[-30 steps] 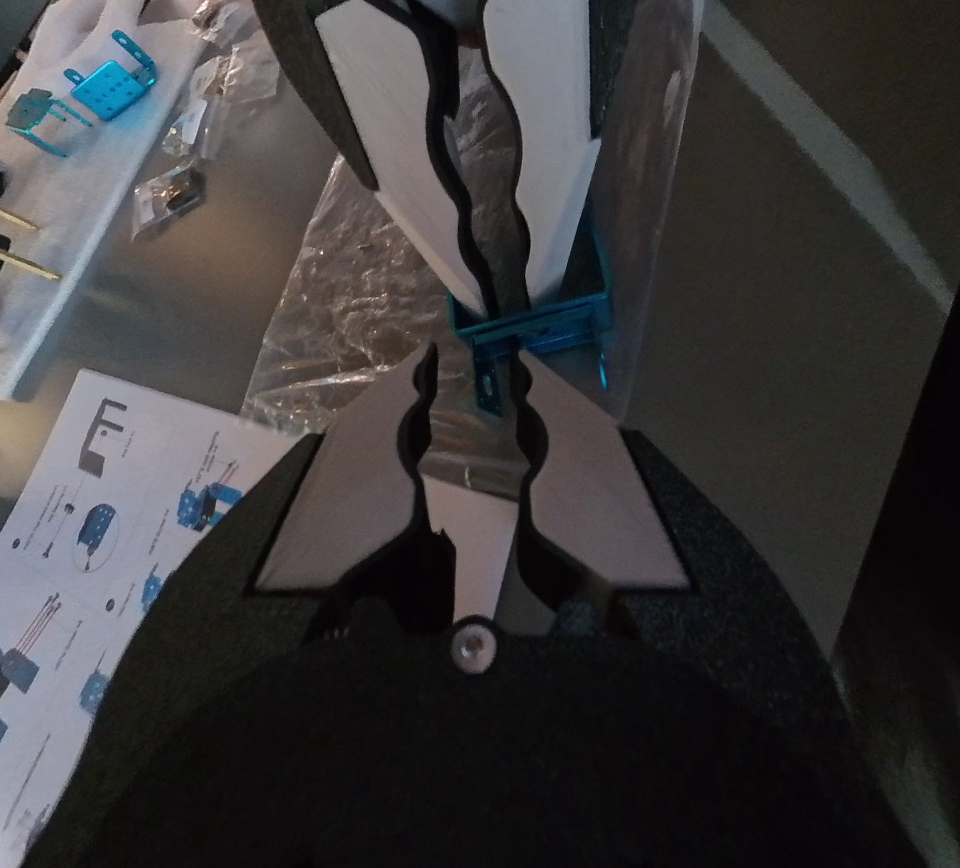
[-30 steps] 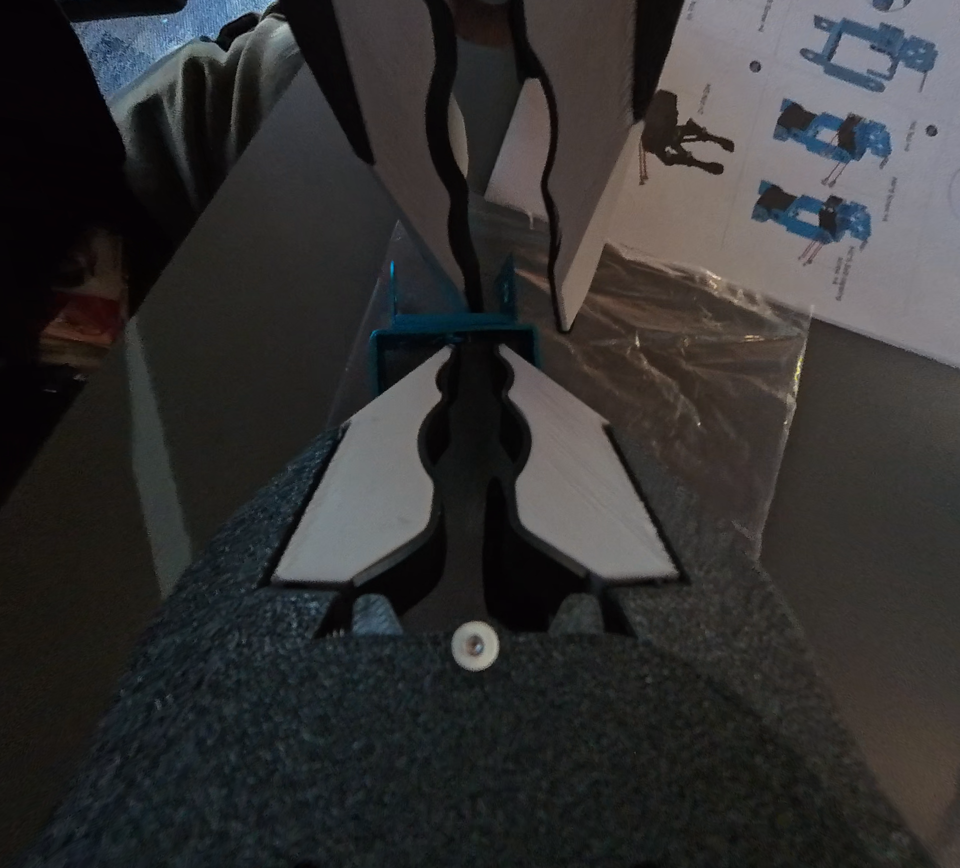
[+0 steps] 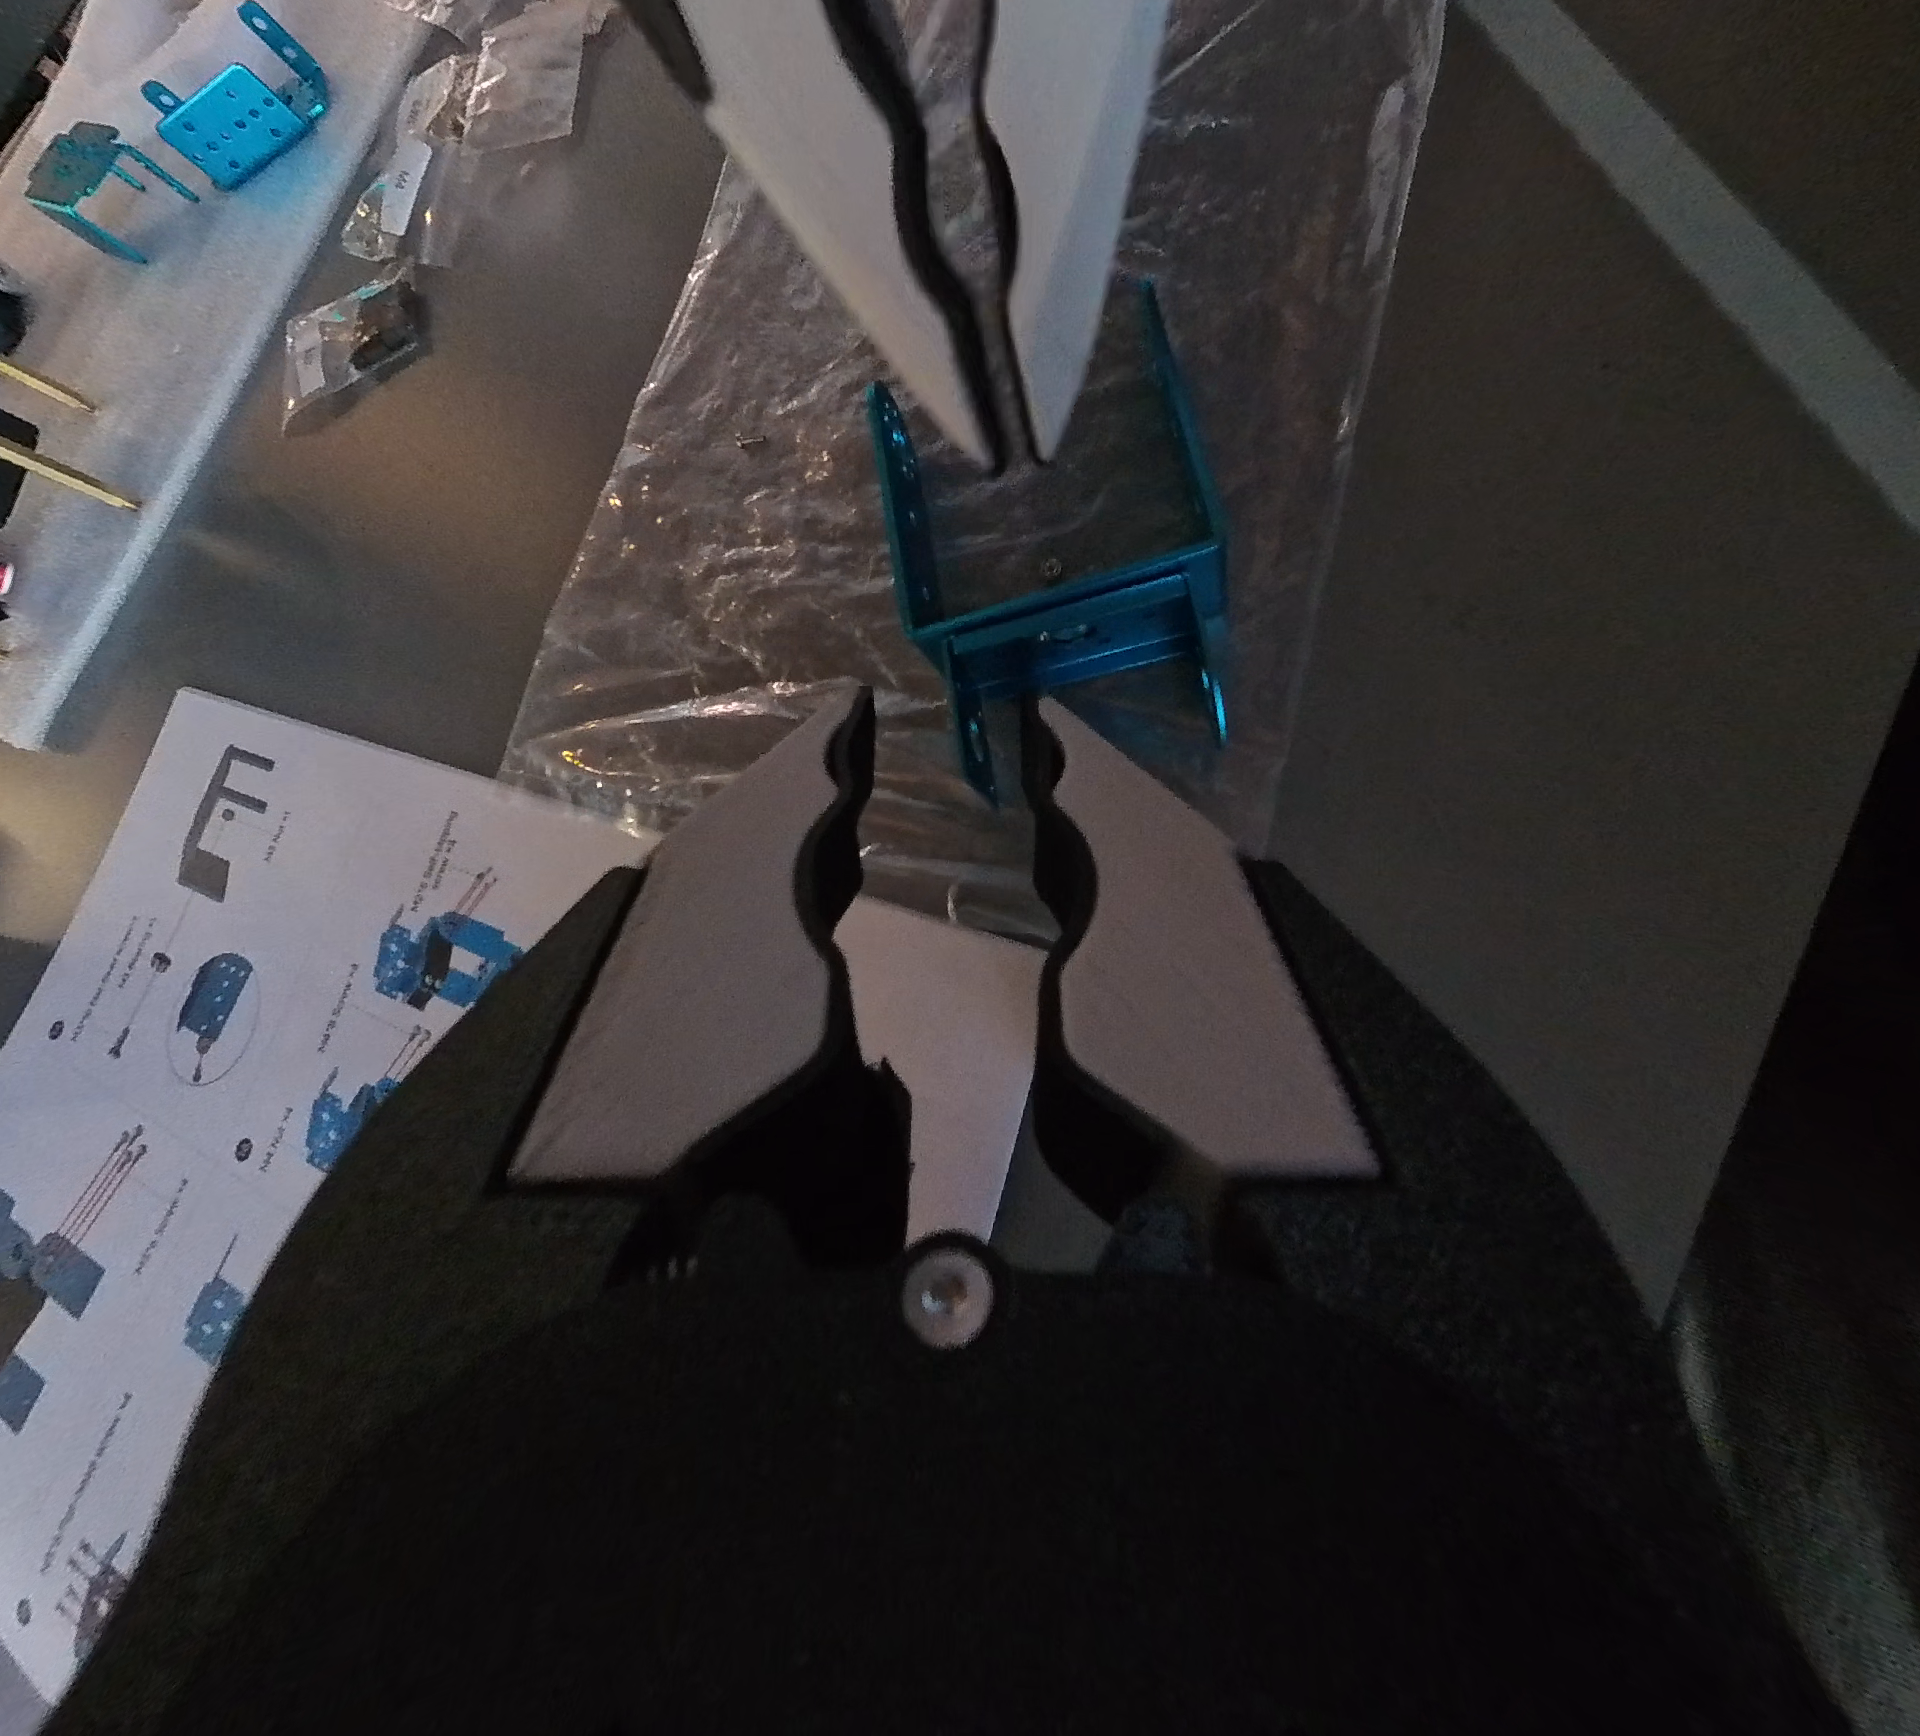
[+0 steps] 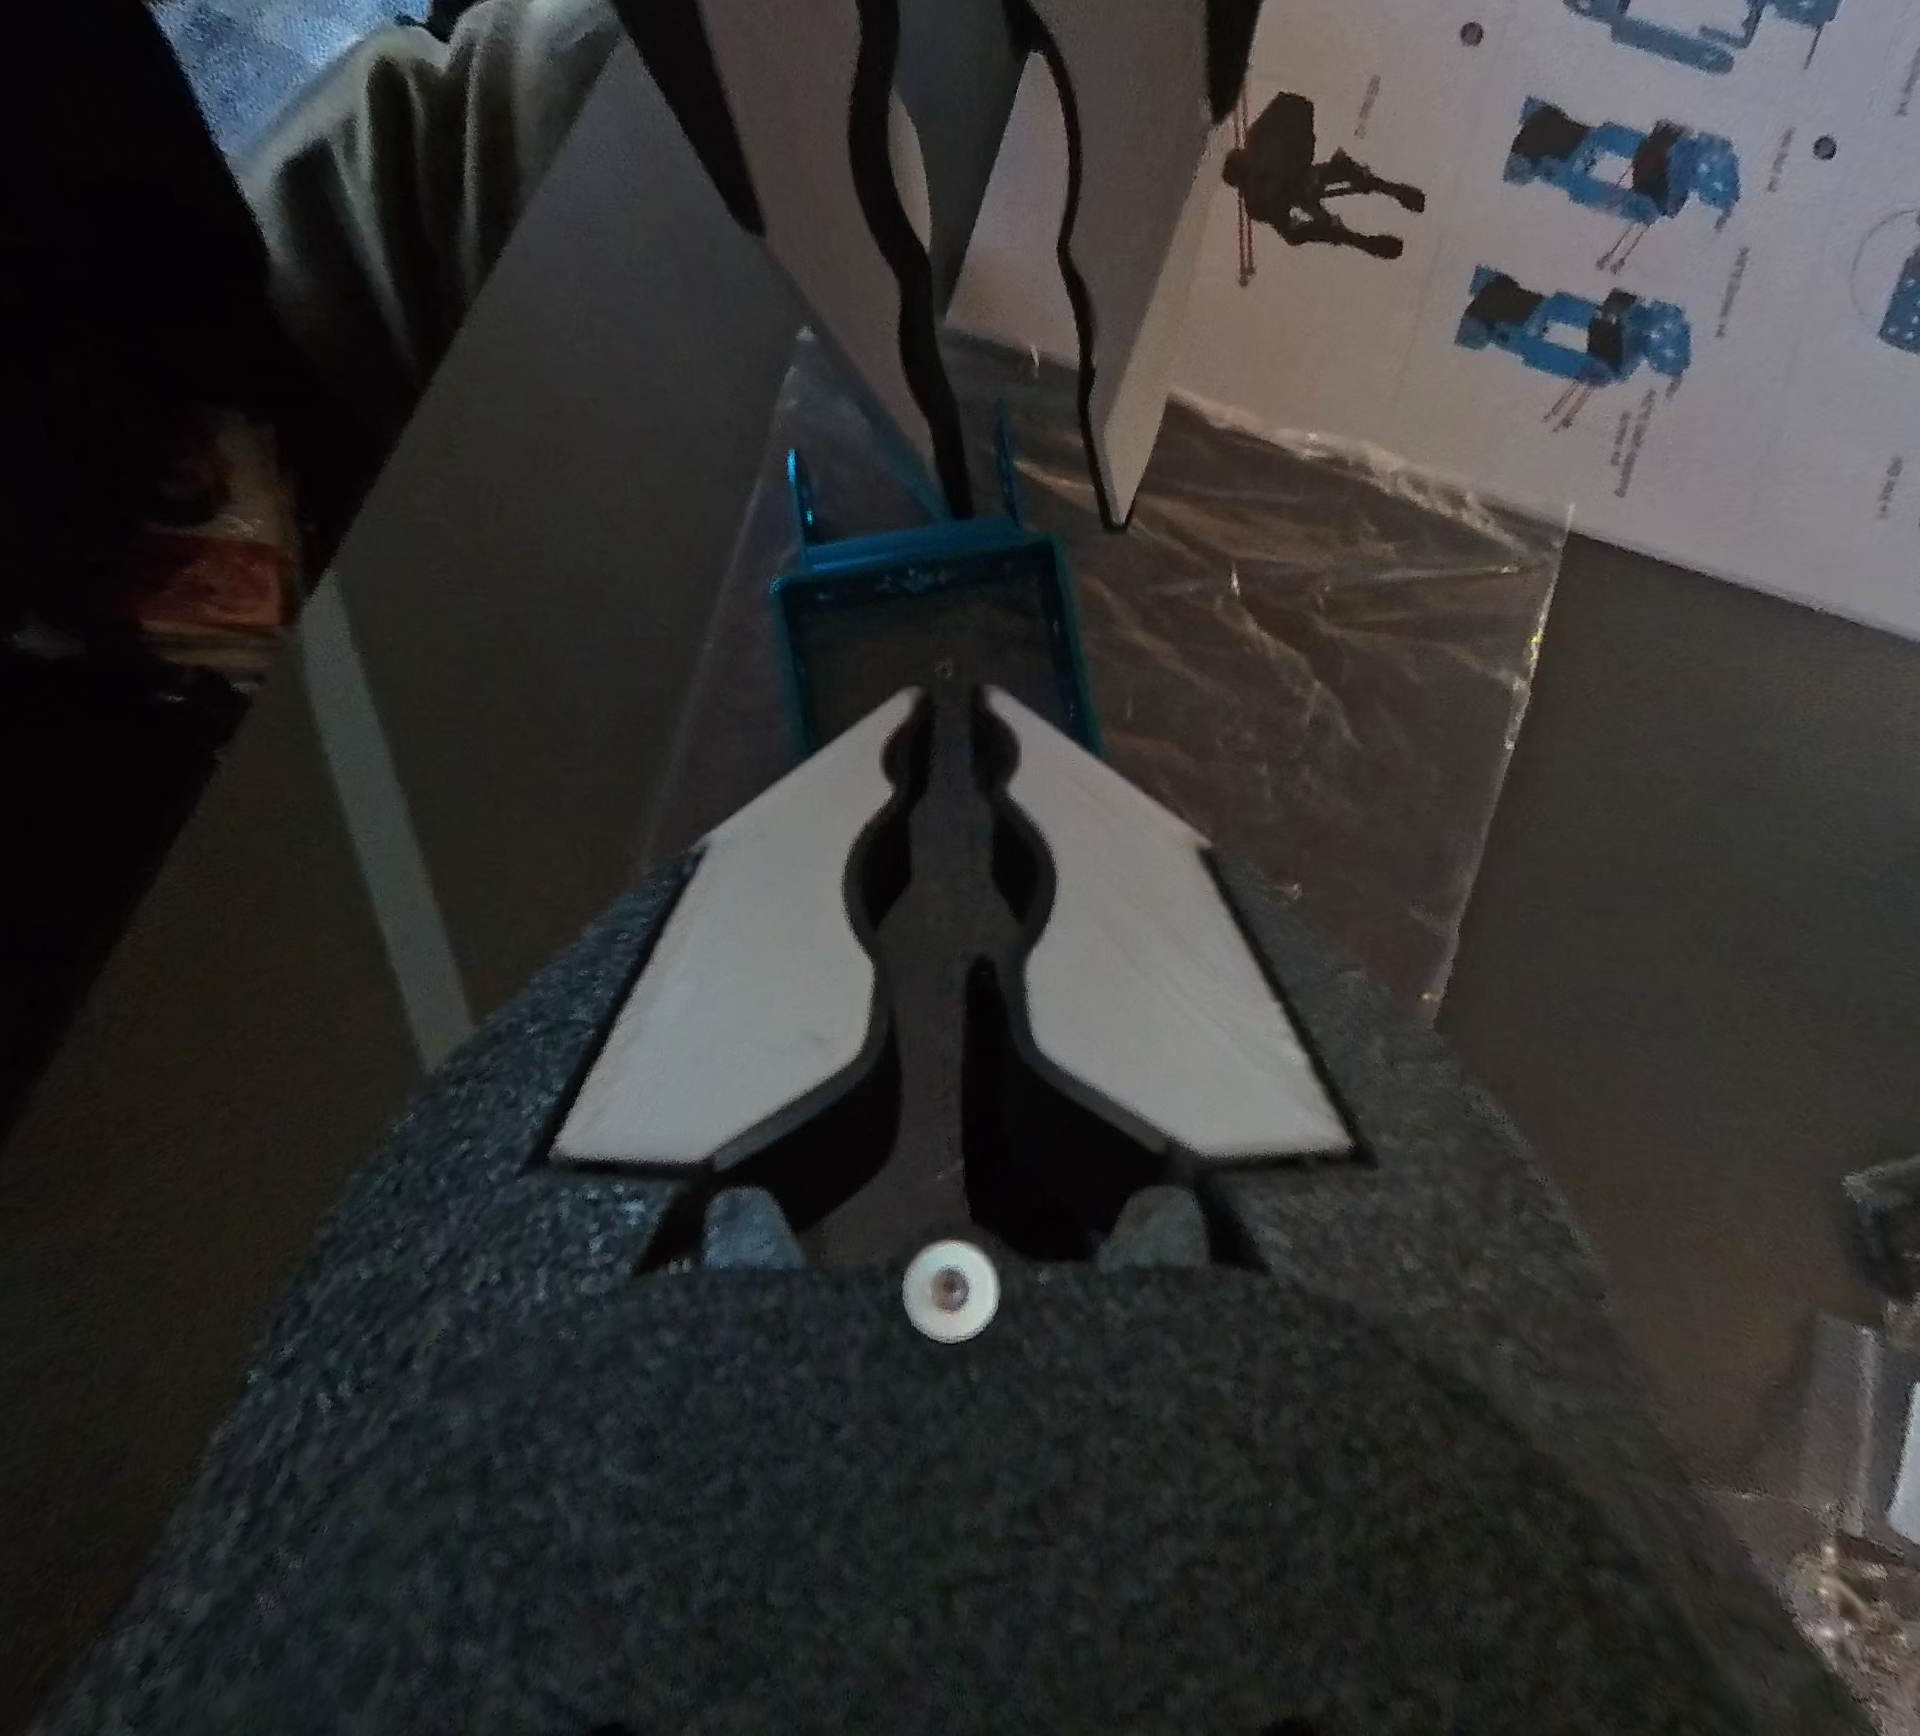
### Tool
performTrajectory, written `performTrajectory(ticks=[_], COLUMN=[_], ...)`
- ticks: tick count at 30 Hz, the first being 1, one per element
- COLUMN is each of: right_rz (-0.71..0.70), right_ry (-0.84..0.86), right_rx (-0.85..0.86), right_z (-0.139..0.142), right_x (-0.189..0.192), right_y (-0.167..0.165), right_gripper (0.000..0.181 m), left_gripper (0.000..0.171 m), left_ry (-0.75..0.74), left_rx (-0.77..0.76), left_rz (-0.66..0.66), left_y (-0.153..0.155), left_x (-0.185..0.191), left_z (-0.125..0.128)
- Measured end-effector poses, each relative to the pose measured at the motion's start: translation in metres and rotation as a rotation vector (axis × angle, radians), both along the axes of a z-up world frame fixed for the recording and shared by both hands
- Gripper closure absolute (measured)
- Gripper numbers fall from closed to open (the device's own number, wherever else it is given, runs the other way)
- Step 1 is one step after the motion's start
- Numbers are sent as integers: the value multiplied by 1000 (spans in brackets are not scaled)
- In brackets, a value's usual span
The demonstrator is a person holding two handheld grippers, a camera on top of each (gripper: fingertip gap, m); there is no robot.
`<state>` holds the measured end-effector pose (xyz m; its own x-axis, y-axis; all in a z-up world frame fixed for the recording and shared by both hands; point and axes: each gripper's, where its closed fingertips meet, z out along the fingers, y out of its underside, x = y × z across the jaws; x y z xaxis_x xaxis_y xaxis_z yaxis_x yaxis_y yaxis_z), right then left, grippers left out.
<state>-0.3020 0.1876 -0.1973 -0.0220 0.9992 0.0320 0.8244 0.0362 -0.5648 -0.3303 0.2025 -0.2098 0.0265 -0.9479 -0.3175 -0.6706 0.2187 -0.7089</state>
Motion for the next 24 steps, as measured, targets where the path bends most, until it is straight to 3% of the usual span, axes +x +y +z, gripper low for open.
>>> performTrajectory(ticks=[7, 16, 24], right_rz=[8, 10, -98], right_ry=[-27, -4, -127], right_rx=[-11, -72, 0], right_z=[-20, -20, -4], right_x=[-10, -8, 55], right_y=[-1, -4, 23], right_gripper=[169, 180, 181], left_gripper=[144, 144, 144], left_ry=[3, -2, -5], left_rx=[3, 0, -4], left_rz=[1, 1, 3], left_y=[0, 0, 0], left_x=[-1, -1, -2], left_z=[0, 0, 1])
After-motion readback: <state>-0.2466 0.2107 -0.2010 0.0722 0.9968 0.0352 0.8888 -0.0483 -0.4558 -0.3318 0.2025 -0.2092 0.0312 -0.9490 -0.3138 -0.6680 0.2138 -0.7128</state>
